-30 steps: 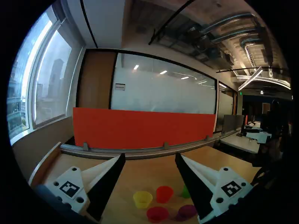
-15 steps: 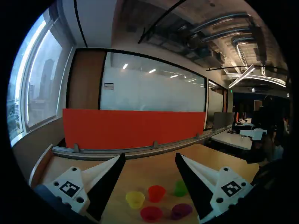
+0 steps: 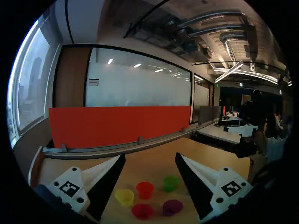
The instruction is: Pour water
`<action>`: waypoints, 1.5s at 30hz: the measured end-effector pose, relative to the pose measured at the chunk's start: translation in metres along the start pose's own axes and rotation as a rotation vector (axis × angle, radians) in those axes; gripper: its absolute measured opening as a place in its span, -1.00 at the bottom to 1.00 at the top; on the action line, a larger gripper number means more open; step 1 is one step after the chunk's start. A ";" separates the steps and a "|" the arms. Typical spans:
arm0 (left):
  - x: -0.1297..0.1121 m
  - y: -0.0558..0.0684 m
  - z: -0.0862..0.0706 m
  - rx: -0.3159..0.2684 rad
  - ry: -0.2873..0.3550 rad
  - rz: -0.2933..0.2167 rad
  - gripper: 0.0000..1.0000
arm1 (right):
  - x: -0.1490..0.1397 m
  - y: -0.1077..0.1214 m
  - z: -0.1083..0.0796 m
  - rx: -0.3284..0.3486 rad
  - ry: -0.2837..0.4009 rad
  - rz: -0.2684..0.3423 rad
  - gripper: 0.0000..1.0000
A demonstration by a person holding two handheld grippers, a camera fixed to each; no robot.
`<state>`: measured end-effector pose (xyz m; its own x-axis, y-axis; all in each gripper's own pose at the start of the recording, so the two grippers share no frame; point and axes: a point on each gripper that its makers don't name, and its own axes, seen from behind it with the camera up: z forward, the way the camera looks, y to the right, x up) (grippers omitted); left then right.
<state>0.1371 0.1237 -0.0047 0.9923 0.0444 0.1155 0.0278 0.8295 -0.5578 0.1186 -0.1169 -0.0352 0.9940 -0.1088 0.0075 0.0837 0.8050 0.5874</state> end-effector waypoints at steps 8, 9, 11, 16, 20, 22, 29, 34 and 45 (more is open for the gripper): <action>-0.002 0.004 0.005 -0.033 -0.025 0.016 0.98 | -0.013 -0.002 0.002 0.026 -0.055 -0.025 0.99; -0.003 0.004 0.006 -0.037 -0.029 0.020 0.99 | -0.015 -0.003 0.002 0.030 -0.061 -0.028 0.99; -0.006 0.006 0.009 -0.048 -0.042 0.027 0.98 | -0.018 -0.004 0.002 0.040 -0.073 -0.032 0.99; -0.014 0.008 0.016 -0.069 -0.075 0.048 0.99 | -0.027 -0.007 0.002 0.066 -0.107 -0.039 0.99; -0.021 0.010 0.022 -0.088 -0.096 0.054 0.99 | -0.037 -0.009 0.000 0.085 -0.142 -0.047 0.98; -0.024 0.010 0.025 -0.094 -0.103 0.054 0.99 | -0.042 -0.009 -0.001 0.092 -0.156 -0.052 0.99; -0.035 0.009 0.034 -0.109 -0.129 0.054 0.99 | -0.062 -0.015 -0.005 0.125 -0.208 -0.055 0.99; -0.043 0.009 0.039 -0.116 -0.144 0.056 0.99 | -0.076 -0.019 -0.006 0.145 -0.236 -0.044 0.99; -0.060 0.012 0.050 -0.138 -0.172 0.062 0.99 | -0.105 -0.024 -0.008 0.165 -0.289 -0.043 0.99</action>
<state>0.0717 0.1595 0.0229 0.9579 0.1970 0.2090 -0.0048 0.7388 -0.6739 0.0127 -0.1196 -0.0568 0.9270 -0.3203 0.1953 0.0889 0.6935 0.7150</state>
